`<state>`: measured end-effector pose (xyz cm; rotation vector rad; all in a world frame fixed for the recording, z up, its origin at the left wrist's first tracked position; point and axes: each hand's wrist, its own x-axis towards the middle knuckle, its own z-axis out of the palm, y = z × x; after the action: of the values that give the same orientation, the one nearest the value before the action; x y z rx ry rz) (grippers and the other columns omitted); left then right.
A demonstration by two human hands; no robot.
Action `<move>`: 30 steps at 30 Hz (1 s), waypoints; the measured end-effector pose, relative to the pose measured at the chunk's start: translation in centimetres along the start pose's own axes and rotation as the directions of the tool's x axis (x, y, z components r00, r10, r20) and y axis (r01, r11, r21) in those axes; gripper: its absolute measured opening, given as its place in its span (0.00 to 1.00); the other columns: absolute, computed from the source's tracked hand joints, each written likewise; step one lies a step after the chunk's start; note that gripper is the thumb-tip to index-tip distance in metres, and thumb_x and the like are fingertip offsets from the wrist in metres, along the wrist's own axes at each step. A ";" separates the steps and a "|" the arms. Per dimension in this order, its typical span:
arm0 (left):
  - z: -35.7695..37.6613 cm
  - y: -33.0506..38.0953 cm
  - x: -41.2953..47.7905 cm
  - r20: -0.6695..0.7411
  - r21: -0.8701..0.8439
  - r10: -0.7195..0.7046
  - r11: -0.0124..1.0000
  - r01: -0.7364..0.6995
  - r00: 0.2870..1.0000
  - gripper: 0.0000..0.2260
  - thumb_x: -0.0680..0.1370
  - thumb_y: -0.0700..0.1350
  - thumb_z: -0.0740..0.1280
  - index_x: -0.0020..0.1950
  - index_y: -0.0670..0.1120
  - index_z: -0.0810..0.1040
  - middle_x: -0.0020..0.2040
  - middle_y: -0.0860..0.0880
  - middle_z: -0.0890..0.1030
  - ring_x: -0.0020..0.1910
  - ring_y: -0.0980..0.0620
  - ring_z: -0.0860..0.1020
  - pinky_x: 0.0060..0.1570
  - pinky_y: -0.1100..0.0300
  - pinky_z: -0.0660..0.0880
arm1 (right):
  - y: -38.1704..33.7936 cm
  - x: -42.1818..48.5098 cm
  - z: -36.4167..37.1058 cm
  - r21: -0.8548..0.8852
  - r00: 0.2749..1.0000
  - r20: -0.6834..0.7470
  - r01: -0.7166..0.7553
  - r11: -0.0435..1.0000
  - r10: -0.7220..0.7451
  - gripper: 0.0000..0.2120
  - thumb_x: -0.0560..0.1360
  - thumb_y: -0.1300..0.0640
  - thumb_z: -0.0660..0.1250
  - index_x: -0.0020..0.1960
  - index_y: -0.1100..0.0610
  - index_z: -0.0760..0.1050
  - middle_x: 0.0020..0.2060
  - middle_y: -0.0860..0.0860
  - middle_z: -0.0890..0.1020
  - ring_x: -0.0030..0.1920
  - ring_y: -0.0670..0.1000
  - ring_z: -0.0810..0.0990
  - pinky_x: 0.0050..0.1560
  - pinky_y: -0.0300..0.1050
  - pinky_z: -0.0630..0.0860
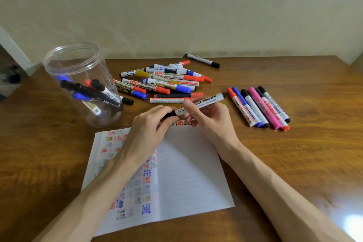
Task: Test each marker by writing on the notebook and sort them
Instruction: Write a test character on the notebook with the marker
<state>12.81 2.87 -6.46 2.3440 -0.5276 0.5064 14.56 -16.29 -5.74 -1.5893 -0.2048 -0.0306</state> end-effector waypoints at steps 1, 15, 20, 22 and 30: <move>-0.1 0.1 0.0 0.014 0.008 0.017 1.000 -0.017 1.000 0.15 0.81 0.51 0.64 0.61 0.44 0.82 0.53 0.53 0.84 0.50 0.58 0.82 0.47 0.61 0.81 | -0.1 -0.1 0.0 -0.006 1.000 0.007 0.010 1.000 -0.010 0.11 0.80 0.50 0.73 0.51 0.59 0.84 0.41 0.56 0.88 0.41 0.51 0.87 0.43 0.42 0.82; -0.9 1.3 0.8 0.278 -0.262 -0.159 0.936 0.234 0.947 0.12 0.85 0.51 0.61 0.46 0.51 0.80 0.33 0.52 0.76 0.33 0.55 0.72 0.33 0.60 0.69 | -1.0 0.2 -1.6 -0.105 0.992 0.105 0.088 0.991 -0.077 0.11 0.80 0.54 0.72 0.49 0.63 0.84 0.40 0.55 0.88 0.43 0.53 0.88 0.48 0.43 0.84; -1.5 1.5 1.1 0.374 -0.392 -0.168 0.863 0.319 0.912 0.14 0.84 0.52 0.62 0.43 0.56 0.83 0.33 0.49 0.75 0.33 0.55 0.71 0.36 0.59 0.71 | -1.2 0.1 -2.1 -0.124 0.983 0.159 0.114 0.986 -0.094 0.12 0.81 0.55 0.72 0.49 0.64 0.83 0.42 0.55 0.89 0.44 0.53 0.89 0.47 0.42 0.82; -1.7 1.6 1.2 0.416 -0.419 -0.170 0.836 0.354 0.893 0.16 0.83 0.52 0.62 0.40 0.60 0.83 0.31 0.53 0.74 0.33 0.57 0.71 0.38 0.61 0.72 | -1.5 0.1 -2.1 -0.115 0.978 0.182 0.121 0.986 -0.099 0.11 0.82 0.57 0.71 0.51 0.66 0.83 0.44 0.55 0.89 0.44 0.53 0.89 0.47 0.41 0.82; -1.0 1.1 0.6 0.229 -0.220 -0.221 0.937 0.271 0.948 0.13 0.78 0.53 0.68 0.60 0.52 0.85 0.45 0.58 0.86 0.48 0.60 0.83 0.48 0.64 0.80 | -0.7 -0.2 -0.8 -0.033 0.993 0.116 -0.002 0.999 0.006 0.10 0.82 0.53 0.71 0.52 0.61 0.83 0.41 0.53 0.87 0.42 0.49 0.86 0.46 0.44 0.81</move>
<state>12.57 2.67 -4.88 2.1866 -0.3551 0.0786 14.38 -17.08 -5.06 -1.6253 -0.2926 0.0620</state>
